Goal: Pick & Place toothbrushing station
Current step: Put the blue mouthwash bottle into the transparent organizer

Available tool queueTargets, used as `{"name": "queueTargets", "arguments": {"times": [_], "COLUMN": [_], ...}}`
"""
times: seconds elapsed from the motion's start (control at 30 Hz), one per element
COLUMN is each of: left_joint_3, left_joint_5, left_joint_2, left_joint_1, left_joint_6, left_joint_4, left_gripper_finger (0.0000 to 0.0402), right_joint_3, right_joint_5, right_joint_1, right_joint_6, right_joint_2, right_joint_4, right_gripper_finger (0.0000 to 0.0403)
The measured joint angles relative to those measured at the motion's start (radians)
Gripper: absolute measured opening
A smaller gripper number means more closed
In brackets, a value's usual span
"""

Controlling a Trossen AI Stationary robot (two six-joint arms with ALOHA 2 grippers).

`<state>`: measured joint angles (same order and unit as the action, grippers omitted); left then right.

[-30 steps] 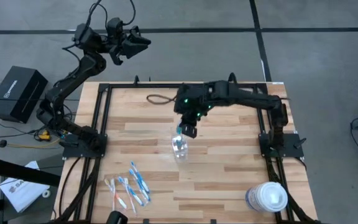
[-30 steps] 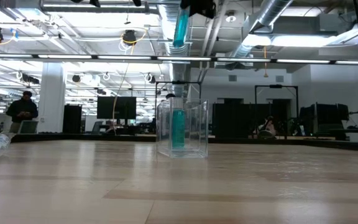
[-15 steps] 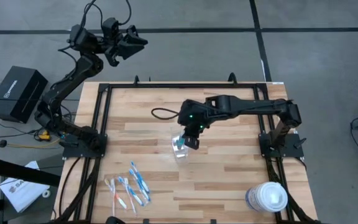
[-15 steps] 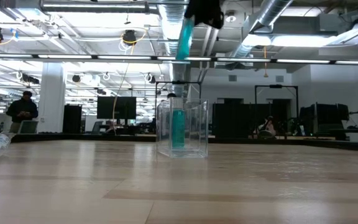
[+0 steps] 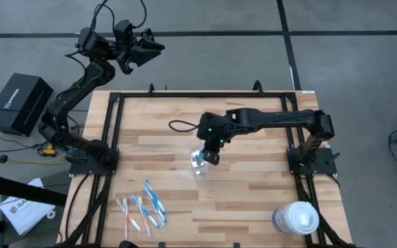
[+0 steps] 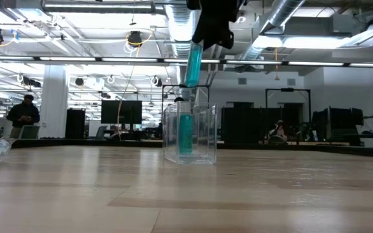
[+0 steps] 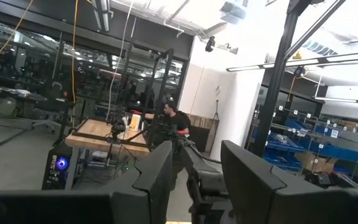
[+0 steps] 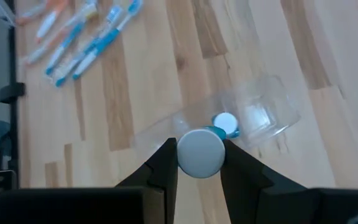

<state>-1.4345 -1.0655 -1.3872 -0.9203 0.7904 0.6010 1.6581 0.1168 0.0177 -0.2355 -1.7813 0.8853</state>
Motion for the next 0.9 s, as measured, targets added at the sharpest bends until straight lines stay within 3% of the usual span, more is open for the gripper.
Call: {"name": "queueTargets", "arguments": {"times": [0.4, 0.9], "left_joint_3": [0.000, 0.000], "left_joint_5": [-0.001, -0.002], "left_joint_2": [0.000, -0.001], "left_joint_1": [0.000, 0.000], "left_joint_6": [-0.001, -0.006], "left_joint_4": [-0.001, -0.002], "left_gripper_finger": [0.0131, 0.0131], "right_joint_3": [-0.001, -0.096], "right_joint_5": [-0.003, 0.042], "right_joint_1": [0.050, 0.047], "right_joint_6": [0.060, 0.042], "right_joint_2": [-0.006, -0.007], "right_joint_4": [0.019, -0.089], "right_gripper_finger": [0.0084, 0.0084]}}
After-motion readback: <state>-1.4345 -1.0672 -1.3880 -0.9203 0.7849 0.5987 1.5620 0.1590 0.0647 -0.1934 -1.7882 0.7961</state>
